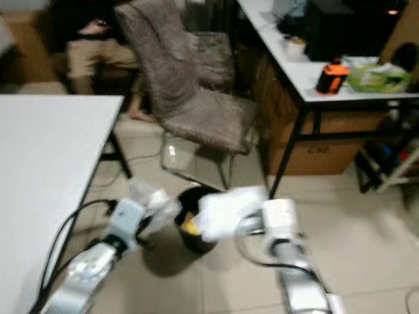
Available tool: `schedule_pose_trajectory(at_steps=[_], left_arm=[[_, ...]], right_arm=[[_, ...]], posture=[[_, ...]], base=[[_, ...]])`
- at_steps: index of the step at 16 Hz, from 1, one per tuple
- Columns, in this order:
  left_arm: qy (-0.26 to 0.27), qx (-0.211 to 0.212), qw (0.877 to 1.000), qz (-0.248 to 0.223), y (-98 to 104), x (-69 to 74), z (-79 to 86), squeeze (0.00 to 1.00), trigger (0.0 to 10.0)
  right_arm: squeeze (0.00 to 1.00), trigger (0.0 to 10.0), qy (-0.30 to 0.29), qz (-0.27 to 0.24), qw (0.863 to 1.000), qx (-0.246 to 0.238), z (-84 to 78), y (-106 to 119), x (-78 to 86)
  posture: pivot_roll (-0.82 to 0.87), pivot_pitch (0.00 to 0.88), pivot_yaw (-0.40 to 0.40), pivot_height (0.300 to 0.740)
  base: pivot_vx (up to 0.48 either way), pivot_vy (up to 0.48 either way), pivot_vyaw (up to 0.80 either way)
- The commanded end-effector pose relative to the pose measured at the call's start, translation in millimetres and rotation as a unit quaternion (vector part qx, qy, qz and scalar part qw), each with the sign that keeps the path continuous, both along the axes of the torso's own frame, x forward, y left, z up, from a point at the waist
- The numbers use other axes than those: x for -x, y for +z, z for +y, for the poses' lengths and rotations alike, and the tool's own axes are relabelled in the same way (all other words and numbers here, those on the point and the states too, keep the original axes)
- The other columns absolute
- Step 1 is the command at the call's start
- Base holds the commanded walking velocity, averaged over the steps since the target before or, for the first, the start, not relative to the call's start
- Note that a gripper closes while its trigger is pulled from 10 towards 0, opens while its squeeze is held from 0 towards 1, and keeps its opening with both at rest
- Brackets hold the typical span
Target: Picking trash to rubbish bin
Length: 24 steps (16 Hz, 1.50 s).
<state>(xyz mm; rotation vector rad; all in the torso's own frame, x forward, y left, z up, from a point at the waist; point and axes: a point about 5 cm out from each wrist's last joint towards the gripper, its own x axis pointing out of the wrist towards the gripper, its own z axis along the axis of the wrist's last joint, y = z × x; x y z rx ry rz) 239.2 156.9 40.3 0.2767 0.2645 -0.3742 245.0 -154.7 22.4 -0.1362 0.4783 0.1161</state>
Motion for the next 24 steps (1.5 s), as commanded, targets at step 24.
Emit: schedule_pose_trajectory(at_steps=[24], left_arm=[[-0.050,-0.023,0.998,0.043,-22,-10.2,-11.7,0.00,10.0]], right_arm=[[0.00,10.0,0.035,-0.015,0.996,0.086,-21.4,-1,-6.8]], posture=[[-0.04,0.101,-0.001,0.740]], base=[[0.327,0.000,0.00]])
